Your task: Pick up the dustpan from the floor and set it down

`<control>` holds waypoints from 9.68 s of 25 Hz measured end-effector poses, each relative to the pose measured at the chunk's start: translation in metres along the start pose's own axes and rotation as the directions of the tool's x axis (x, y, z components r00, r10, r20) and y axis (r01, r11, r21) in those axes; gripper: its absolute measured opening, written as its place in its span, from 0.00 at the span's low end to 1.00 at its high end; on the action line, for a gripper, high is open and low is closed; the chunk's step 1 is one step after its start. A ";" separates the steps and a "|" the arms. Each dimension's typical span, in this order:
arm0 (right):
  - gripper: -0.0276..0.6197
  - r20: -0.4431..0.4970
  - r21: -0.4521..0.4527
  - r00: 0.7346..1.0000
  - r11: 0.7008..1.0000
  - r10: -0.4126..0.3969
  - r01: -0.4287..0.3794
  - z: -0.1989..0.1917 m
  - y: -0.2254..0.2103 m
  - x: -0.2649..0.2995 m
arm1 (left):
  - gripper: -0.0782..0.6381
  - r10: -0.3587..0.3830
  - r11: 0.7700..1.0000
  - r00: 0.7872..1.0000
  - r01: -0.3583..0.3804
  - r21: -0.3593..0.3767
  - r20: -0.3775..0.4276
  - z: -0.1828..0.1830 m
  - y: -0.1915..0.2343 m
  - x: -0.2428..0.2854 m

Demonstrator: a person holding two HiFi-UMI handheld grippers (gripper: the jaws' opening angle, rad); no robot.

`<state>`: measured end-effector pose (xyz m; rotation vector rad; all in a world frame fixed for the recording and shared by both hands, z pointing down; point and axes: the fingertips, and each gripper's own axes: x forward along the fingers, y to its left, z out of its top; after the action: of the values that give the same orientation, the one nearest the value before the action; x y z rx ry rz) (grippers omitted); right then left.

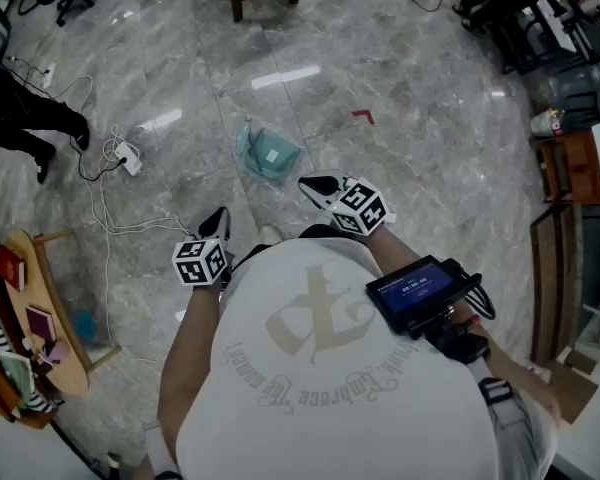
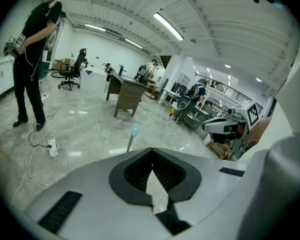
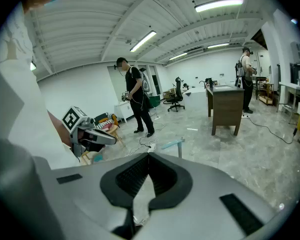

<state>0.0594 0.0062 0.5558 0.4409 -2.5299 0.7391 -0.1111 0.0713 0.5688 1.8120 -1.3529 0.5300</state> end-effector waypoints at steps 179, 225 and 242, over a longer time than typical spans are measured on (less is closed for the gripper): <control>0.07 -0.022 0.059 1.000 0.998 -0.018 0.019 0.129 -0.011 0.056 | 0.24 0.177 0.925 0.890 -0.005 0.379 -0.421 0.122 0.086 -0.050; 0.07 -0.158 0.066 0.980 0.991 0.124 -0.115 0.060 0.037 0.065 | 0.24 0.341 0.936 0.889 -0.351 0.024 -0.306 0.042 0.112 -0.137; 0.07 -0.265 0.010 0.957 0.993 0.118 -0.119 0.079 0.060 0.134 | 0.24 0.372 0.846 0.885 -0.447 -0.291 -0.279 -0.017 0.221 -0.147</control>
<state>-0.1053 -0.0131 0.5401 0.1745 -2.3197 0.7788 -0.3650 0.1476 0.5487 1.1421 -1.5791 0.6418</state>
